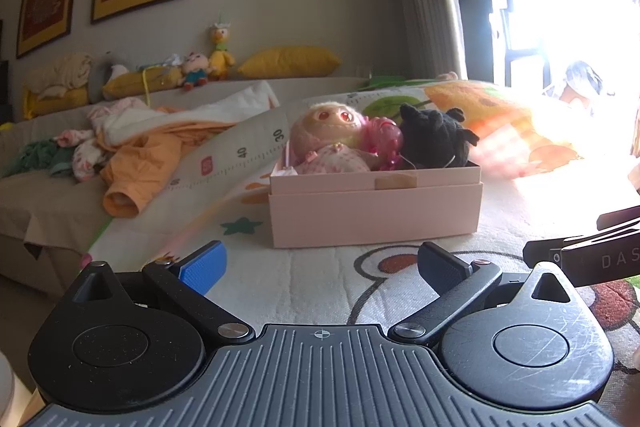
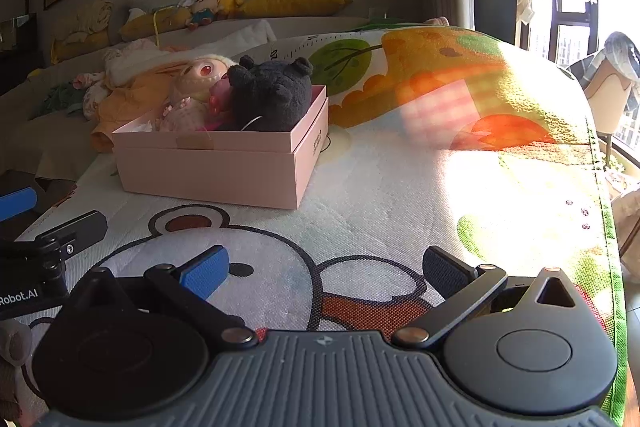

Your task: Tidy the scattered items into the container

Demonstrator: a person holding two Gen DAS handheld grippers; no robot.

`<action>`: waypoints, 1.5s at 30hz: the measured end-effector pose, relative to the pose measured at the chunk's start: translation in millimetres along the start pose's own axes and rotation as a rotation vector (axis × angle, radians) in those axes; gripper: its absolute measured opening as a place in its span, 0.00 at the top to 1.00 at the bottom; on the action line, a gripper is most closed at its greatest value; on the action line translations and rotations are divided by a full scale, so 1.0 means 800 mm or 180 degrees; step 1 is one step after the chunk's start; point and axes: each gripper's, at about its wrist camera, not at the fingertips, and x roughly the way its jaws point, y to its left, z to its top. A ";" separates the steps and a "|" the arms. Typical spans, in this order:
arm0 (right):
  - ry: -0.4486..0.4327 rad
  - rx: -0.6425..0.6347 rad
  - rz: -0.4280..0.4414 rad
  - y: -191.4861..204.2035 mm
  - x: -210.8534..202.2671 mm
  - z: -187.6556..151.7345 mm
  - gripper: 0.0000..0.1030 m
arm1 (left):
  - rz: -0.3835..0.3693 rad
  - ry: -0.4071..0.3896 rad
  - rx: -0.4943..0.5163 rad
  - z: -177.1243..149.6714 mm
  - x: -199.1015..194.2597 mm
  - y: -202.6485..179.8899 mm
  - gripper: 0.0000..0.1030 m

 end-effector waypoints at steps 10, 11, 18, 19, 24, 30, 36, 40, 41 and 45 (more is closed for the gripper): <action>0.0024 -0.0003 -0.0013 0.001 0.001 0.000 0.00 | 0.0062 0.0165 0.0021 0.004 0.008 -0.001 0.00; 0.0022 -0.0002 -0.0014 0.001 0.001 0.000 0.00 | 0.0056 0.0186 0.0007 0.004 0.009 0.000 0.00; -0.0023 -0.0047 -0.0029 0.003 0.000 0.000 0.00 | 0.0139 0.0163 0.0004 0.003 0.005 -0.001 0.00; -0.0026 -0.0052 -0.0030 0.003 0.000 0.000 0.00 | 0.0153 0.0153 0.0021 0.002 0.005 -0.002 0.00; -0.0040 -0.0062 -0.0030 0.003 -0.001 0.000 0.00 | 0.0152 0.0081 0.0050 0.002 0.001 -0.002 0.00; -0.0038 -0.0059 -0.0027 0.004 -0.001 0.000 0.00 | 0.0159 0.0072 0.0066 0.001 0.001 -0.002 0.00; -0.0037 -0.0058 -0.0027 0.004 -0.001 0.000 0.00 | 0.0152 0.0065 0.0085 0.001 0.001 -0.003 0.00; -0.0035 -0.0059 -0.0027 0.003 -0.001 0.000 0.00 | 0.0150 0.0065 0.0091 0.001 0.001 -0.003 0.00; -0.0036 -0.0058 -0.0027 0.003 -0.001 0.000 0.00 | 0.0147 0.0063 0.0090 0.001 0.001 -0.003 0.00; -0.0034 -0.0058 -0.0027 0.003 -0.001 0.000 0.00 | 0.0146 0.0064 0.0090 0.001 0.001 -0.002 0.00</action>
